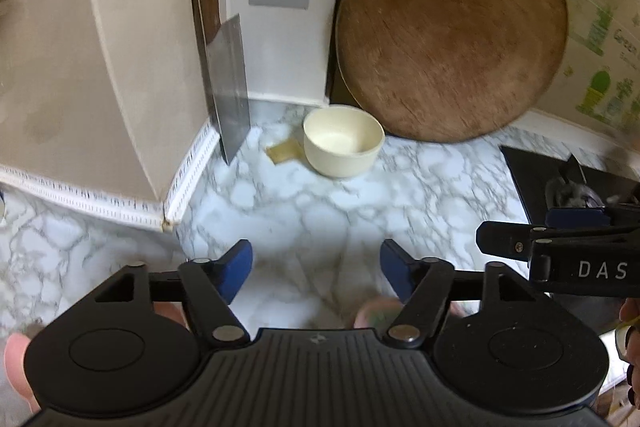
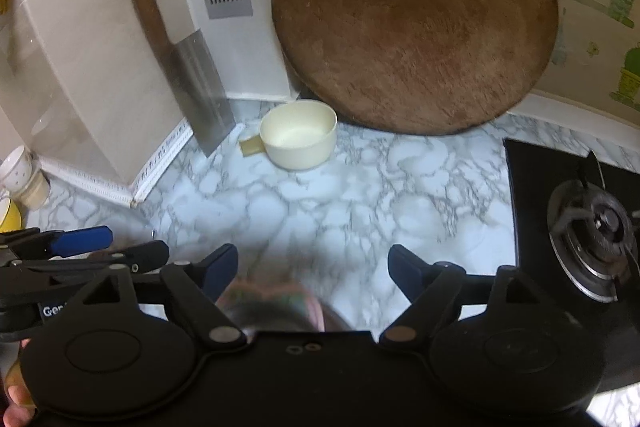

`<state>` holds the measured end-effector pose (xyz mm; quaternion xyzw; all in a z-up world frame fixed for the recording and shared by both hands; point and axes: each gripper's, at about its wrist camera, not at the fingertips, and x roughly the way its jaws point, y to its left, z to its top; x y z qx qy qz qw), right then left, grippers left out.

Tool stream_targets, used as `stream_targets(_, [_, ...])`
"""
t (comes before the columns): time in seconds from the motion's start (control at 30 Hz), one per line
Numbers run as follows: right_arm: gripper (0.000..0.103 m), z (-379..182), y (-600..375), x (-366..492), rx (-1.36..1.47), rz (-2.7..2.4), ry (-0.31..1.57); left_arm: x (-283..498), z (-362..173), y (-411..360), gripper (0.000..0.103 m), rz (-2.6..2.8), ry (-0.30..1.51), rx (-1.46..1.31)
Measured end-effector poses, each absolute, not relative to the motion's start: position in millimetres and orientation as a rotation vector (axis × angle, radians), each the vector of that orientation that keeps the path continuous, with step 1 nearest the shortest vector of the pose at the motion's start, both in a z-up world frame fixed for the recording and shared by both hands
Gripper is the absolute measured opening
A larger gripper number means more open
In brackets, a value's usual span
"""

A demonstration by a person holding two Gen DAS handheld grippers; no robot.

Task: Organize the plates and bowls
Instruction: 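Move both tools to the cream bowl beside the cutting board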

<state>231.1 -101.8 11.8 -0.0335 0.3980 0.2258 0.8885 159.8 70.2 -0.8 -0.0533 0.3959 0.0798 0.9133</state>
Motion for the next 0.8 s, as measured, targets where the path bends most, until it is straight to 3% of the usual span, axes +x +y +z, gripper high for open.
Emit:
stream_targets(0.23, [0.096, 13, -97, 280, -0.043, 0.481, 0.841, 205, -2, 85, 0.075, 0.241, 0.818, -0.104])
stream_targets(0.8, [0.097, -7, -72, 388, 0.004, 0.421, 0.899, 316, -26, 103, 0.075, 0.304, 0.890, -0.070])
